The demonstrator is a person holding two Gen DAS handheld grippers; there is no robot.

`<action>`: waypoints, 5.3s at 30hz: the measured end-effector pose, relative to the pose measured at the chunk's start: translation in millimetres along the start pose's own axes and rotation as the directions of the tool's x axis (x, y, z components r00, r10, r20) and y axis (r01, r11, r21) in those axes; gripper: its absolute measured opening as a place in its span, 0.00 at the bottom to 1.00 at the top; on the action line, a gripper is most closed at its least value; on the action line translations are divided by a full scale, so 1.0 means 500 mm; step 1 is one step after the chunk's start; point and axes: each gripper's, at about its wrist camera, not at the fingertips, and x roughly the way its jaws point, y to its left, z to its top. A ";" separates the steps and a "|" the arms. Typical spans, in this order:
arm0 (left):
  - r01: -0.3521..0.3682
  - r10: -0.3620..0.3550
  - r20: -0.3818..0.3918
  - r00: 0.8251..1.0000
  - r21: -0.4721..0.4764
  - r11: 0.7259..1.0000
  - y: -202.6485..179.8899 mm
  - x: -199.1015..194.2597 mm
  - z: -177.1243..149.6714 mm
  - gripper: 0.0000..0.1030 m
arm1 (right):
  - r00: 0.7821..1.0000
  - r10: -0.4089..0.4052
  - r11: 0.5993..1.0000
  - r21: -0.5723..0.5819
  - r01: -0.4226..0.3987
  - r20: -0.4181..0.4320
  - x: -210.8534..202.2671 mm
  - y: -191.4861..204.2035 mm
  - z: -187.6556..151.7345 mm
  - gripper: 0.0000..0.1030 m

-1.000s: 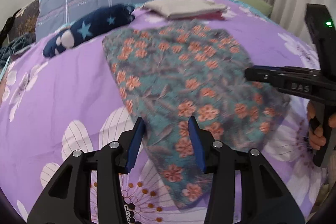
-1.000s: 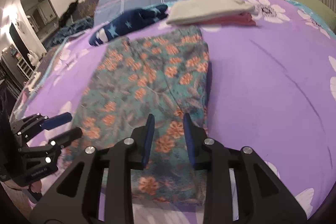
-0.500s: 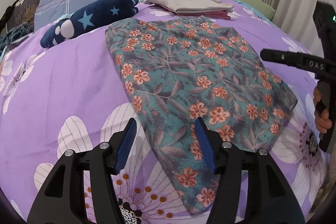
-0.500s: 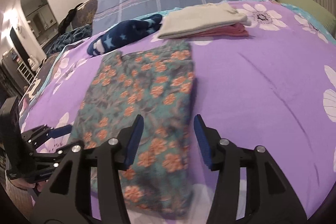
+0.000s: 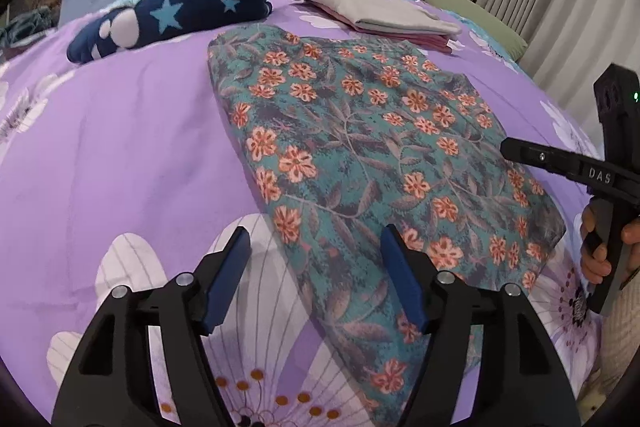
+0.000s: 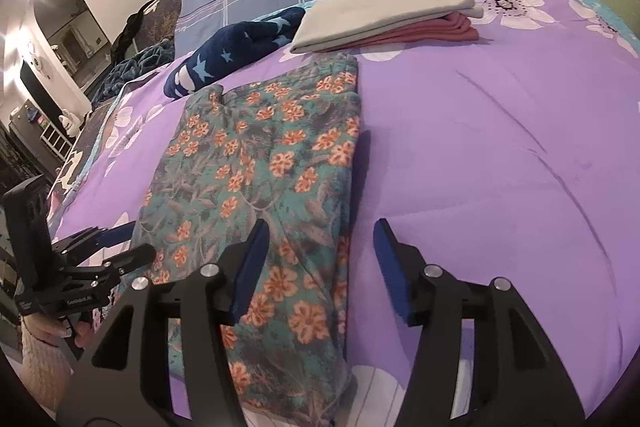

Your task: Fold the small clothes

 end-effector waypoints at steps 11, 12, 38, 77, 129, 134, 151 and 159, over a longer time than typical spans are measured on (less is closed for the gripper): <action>0.144 -0.145 -0.005 0.989 -0.081 0.986 0.039 0.066 0.069 0.67 | 0.982 0.187 0.976 0.122 -0.182 -0.035 0.068 -0.067 0.057 0.53; 0.142 -0.143 -0.007 0.990 -0.077 0.987 0.037 0.070 0.074 0.67 | 0.979 0.202 0.972 0.130 -0.196 -0.037 0.071 -0.071 0.063 0.51; 0.105 -0.105 -0.018 0.994 0.002 0.994 0.016 0.139 0.152 0.44 | 0.930 0.335 0.942 0.081 -0.326 -0.152 0.176 -0.040 0.122 0.34; -0.210 -0.027 0.506 0.862 0.405 0.890 -0.379 -0.256 0.392 0.17 | 0.860 0.127 0.969 -0.247 -0.002 0.494 -0.374 0.055 0.285 0.15; -0.449 0.409 0.186 0.893 0.399 0.799 -0.178 0.394 0.629 0.64 | 0.953 -0.292 0.953 0.105 0.283 0.081 0.239 -0.281 0.523 0.59; -0.373 0.331 0.177 0.927 0.331 0.867 -0.181 0.325 0.607 0.69 | 0.943 -0.321 0.942 0.132 0.309 0.086 0.206 -0.277 0.510 0.61; -0.342 0.185 0.530 0.828 0.214 0.915 -0.290 -0.124 0.321 0.99 | 0.689 -0.471 0.877 0.210 0.431 0.551 -0.286 -0.040 0.177 0.98; -0.293 0.150 0.562 0.813 0.173 0.940 -0.303 -0.235 0.211 0.99 | 0.748 -0.407 0.912 0.193 0.361 0.524 -0.379 0.021 0.090 0.98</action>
